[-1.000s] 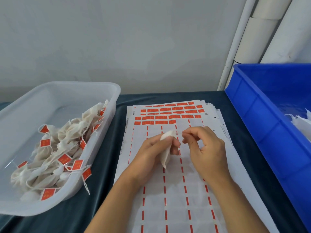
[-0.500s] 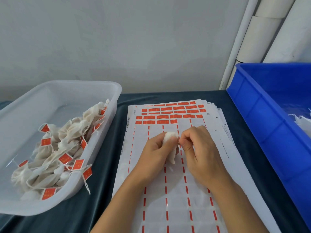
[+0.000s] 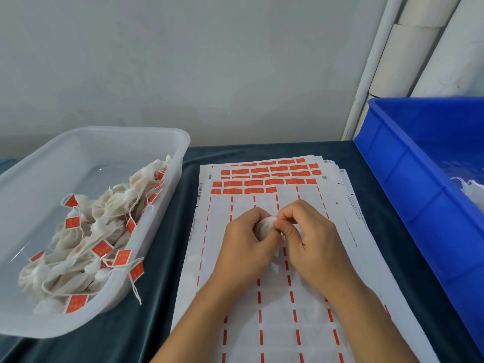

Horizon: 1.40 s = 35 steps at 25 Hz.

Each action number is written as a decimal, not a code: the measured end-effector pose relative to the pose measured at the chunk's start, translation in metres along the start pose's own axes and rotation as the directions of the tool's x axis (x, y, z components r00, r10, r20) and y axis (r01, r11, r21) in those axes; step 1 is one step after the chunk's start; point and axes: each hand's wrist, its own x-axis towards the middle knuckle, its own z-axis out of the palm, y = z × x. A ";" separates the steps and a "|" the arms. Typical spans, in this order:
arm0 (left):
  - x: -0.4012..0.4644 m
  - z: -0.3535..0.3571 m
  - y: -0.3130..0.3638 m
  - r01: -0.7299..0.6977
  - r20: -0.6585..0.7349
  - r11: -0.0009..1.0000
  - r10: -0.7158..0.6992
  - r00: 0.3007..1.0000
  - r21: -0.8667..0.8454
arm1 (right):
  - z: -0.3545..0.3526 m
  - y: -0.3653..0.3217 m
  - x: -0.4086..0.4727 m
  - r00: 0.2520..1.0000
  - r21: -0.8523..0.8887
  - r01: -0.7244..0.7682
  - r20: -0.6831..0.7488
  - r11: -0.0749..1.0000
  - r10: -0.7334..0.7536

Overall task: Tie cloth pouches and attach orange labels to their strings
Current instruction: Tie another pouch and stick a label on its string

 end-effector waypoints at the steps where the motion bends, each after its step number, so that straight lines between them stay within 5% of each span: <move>1: -0.001 0.001 0.000 -0.002 -0.009 1.000 0.002 1.000 0.014 | 0.000 0.000 -0.001 1.000 -0.006 -0.012 0.003 1.000 0.012; 11: -0.002 0.003 -0.002 -0.090 0.040 0.947 0.081 0.996 0.307 | -0.013 0.003 0.001 0.993 -0.054 -0.086 0.077 0.995 0.090; 19: -0.001 -0.005 0.006 -0.003 0.062 0.996 0.009 0.998 -0.094 | -0.009 0.000 0.001 0.977 0.130 -0.211 0.068 0.969 0.203; 28: 0.001 -0.002 0.001 0.022 -0.088 0.990 -0.034 0.996 -0.143 | -0.003 0.000 0.000 0.967 0.140 -0.243 0.108 0.960 0.229; 35: 0.004 -0.004 0.000 0.046 -0.040 0.978 -0.055 0.998 -0.202 | -0.003 0.001 0.000 0.968 0.101 -0.227 0.136 0.969 0.212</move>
